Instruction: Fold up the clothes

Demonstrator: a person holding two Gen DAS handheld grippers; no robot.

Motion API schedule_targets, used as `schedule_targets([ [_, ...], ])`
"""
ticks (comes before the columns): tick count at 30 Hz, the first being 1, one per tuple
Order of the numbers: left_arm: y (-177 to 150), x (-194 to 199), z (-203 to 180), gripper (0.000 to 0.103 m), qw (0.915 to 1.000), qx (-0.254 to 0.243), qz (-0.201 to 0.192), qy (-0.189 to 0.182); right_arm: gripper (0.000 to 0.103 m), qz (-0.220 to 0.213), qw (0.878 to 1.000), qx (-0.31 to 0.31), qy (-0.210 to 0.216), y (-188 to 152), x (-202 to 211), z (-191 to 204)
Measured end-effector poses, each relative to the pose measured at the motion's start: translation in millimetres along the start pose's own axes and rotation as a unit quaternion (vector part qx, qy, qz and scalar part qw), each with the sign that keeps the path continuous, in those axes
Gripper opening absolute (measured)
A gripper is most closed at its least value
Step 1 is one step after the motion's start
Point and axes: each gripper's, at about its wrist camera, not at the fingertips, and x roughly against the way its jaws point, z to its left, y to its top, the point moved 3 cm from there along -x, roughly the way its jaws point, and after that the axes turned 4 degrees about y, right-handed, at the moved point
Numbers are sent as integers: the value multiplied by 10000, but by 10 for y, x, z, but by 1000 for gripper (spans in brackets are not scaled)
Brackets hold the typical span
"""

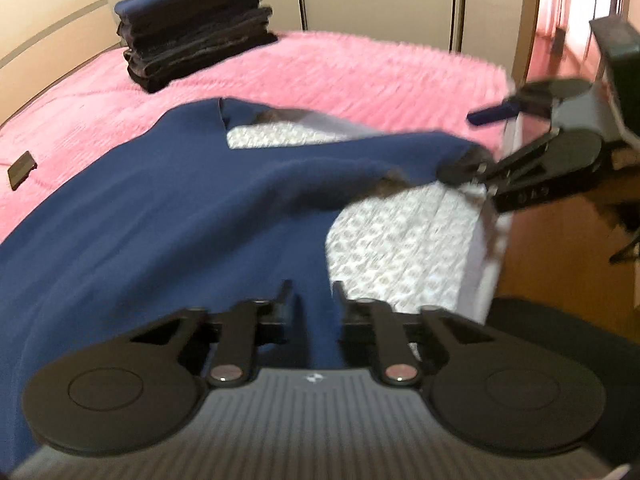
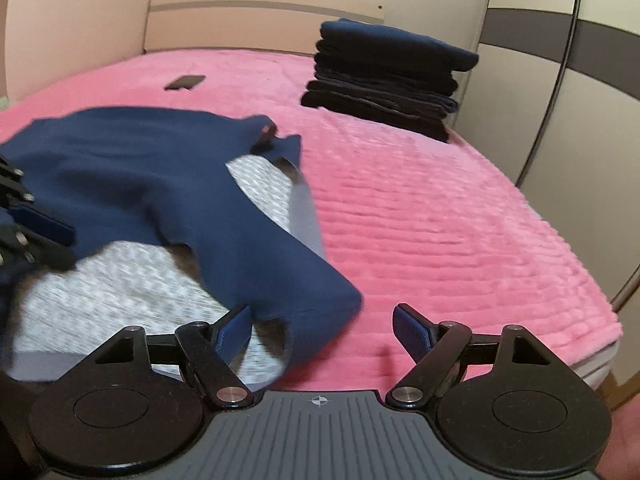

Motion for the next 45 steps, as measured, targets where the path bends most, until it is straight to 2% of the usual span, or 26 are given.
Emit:
schedule_targets([
  [4, -5, 107, -24, 0, 9996, -285, -82, 34, 79, -78, 9992, -66, -381, -16, -2, -145],
  [5, 2, 184, -35, 0, 9993, -333, -173, -6, 76, -116, 9986, -91, -513, -12, 18, -203],
  [7, 9, 353, -79, 0, 9986, -377, -334, -161, 76, -200, 9973, -215, -676, -13, 82, -335],
  [14, -73, 439, -188, 0, 9985, -255, -398, -278, 76, -128, 9961, -314, -812, -89, 62, -395],
  [16, -87, 463, -252, 0, 9974, -241, -432, -530, 76, -192, 9954, -467, -809, -100, 104, -464],
  [19, -164, 393, -392, 0, 9961, -402, -303, -719, 76, -26, 9967, -482, -657, -123, 52, -473],
  [23, -190, 479, -303, 0, 9963, -53, -469, -721, 76, -41, 9987, -494, 134, -40, 268, -254],
  [26, -157, 620, -96, 2, 9959, 149, -726, -522, 76, -315, 9954, -378, 819, 103, 501, -55],
  [29, -106, 663, 150, 11, 9952, 379, -870, -229, 76, -750, 9920, -150, 1008, 391, 529, 16],
  [30, -86, 636, 226, 16, 9954, 415, -861, -116, 76, -818, 9917, -45, 991, 511, 445, 12],
  [32, -72, 541, 344, 16, 9959, 464, -772, 14, 76, -842, 9915, 273, 955, 770, 160, 5],
  [36, -129, 437, 469, 16, 9964, 544, -635, 145, 76, -471, 9901, 926, 948, 1170, -662, 48],
  [40, -186, 404, 557, 16, 9956, 686, -605, 218, 76, -3, 9813, 1691, 922, 1308, -1422, 88],
  [41, -194, 386, 579, 16, 9954, 723, -589, 231, 76, 3, 9783, 1906, 815, 1316, -1536, 99],
  [45, -234, 353, 657, 16, 9945, 846, -571, 253, 76, -442, 9681, 2457, 231, 1368, -1705, 13],
])
